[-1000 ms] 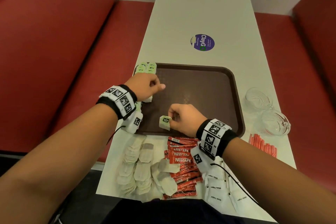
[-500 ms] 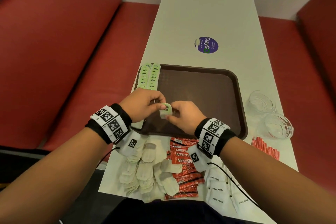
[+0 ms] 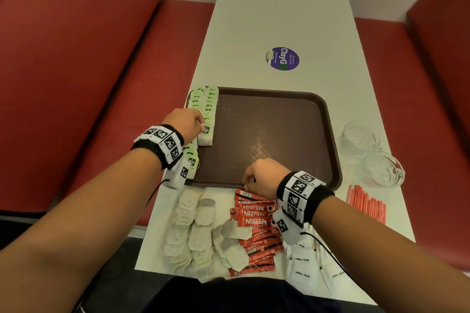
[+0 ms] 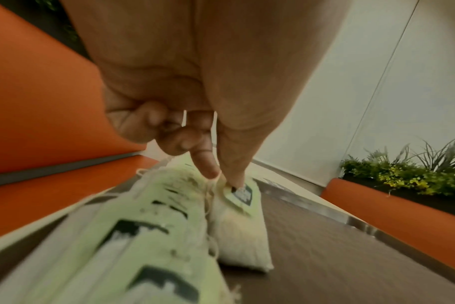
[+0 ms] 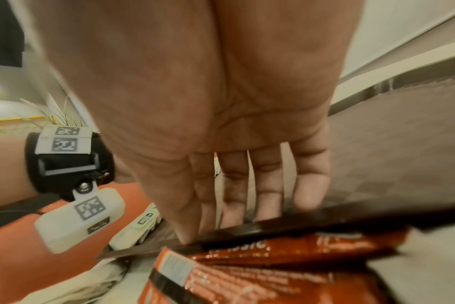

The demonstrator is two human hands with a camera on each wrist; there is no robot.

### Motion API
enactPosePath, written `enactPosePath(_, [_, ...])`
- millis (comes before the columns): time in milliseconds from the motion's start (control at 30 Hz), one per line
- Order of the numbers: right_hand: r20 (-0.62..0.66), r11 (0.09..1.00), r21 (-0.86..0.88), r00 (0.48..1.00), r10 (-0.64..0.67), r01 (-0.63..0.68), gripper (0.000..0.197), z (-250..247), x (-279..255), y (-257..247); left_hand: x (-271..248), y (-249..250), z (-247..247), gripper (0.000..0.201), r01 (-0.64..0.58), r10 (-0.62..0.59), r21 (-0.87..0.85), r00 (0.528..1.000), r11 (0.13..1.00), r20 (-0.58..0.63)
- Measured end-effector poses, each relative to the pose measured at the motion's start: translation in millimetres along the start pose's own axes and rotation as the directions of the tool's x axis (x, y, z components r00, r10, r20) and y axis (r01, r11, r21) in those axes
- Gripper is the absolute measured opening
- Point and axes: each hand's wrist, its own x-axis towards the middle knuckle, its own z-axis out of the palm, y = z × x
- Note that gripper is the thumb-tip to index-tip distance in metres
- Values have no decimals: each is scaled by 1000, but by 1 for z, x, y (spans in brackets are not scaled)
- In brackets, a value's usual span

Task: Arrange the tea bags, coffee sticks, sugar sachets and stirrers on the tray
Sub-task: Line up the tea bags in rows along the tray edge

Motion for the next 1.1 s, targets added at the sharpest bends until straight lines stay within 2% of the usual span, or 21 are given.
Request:
enactPosePath(133, [-7,1000,1,1000,-6,6,19,0,-1,0,4,16,1,33,38,-31,124,998,991,-61])
enactPosePath(233, [-11,1000,1,1000,-13,13,20,0,-2,-1,4,30,7,44,38,-40,231,999,972,4])
enactPosePath(400, [-2,1000,-1,1000,-13,13,21,-1,-2,-2,7,35,9,43,42,-65,278,995,960,75])
enactPosePath(533, [9,999,-22,1000,-23,23,23,-1,-6,-2,-13,34,-2,43,46,-49,250,999,967,5])
enactPosePath(600, [13,998,-42,999,-36,36,25,-1,-7,-3,-28,29,-4,41,45,-49,266,999,963,9])
enactPosePath(733, [-5,995,-57,997,-80,80,25,-1,-12,-8,-57,14,8,46,46,-107,397,985,917,133])
enactPosePath(900, [-47,979,-81,980,-191,187,22,0,-26,-24,-72,2,17,43,122,-171,352,979,928,113])
enactPosePath(1000, [15,961,-116,968,-250,250,19,6,-36,-31,-81,1,14,43,90,-127,307,987,947,101])
enactPosePath(1100, [91,941,-184,959,-270,283,25,18,-44,-35,-100,6,10,31,-45,28,194,996,980,90])
